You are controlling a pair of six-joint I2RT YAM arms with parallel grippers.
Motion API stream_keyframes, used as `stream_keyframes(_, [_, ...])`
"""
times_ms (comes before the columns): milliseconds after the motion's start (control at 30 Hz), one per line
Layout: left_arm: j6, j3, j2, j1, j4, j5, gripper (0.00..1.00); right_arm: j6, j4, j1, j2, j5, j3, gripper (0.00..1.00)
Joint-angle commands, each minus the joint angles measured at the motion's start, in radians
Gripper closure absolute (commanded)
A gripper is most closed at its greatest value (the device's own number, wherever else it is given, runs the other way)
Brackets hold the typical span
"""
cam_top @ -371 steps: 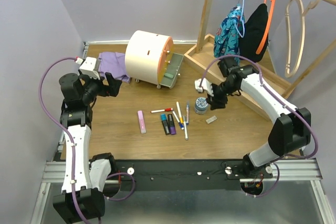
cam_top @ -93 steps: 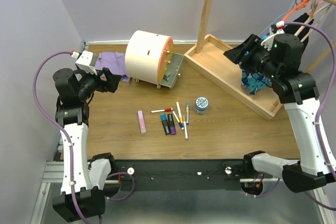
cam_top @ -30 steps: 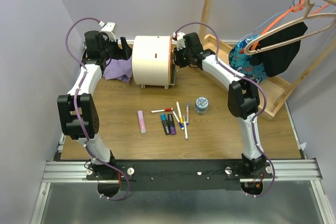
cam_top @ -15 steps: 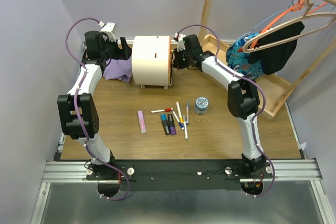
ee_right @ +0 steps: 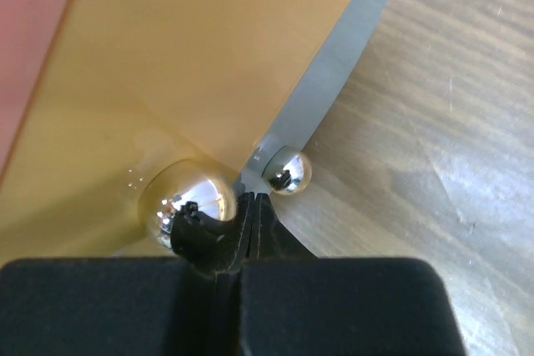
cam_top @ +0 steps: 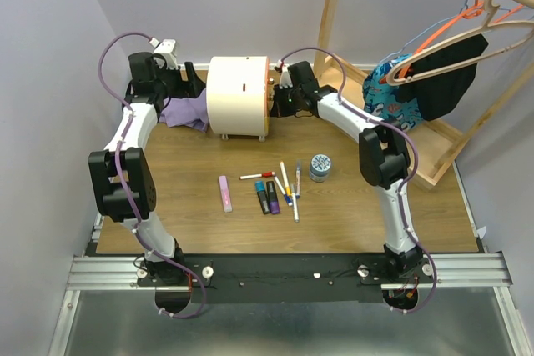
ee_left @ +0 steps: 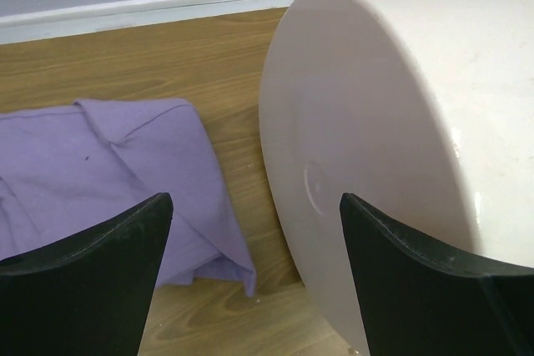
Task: Sort the stationery into containers
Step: Close the drawer in the storage box.
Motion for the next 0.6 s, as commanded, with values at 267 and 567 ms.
stream_keyframes(267, [-0.007,-0.039,-0.023,0.047,-0.037,0.018,0.09,0.111,0.085,0.013,0.107,-0.008,0.149,0.99])
stream_keyframes(567, [0.000,-0.022,-0.026,0.058,-0.074,0.033,0.09,0.089,-0.008,-0.039,0.010,0.040,0.016,0.96])
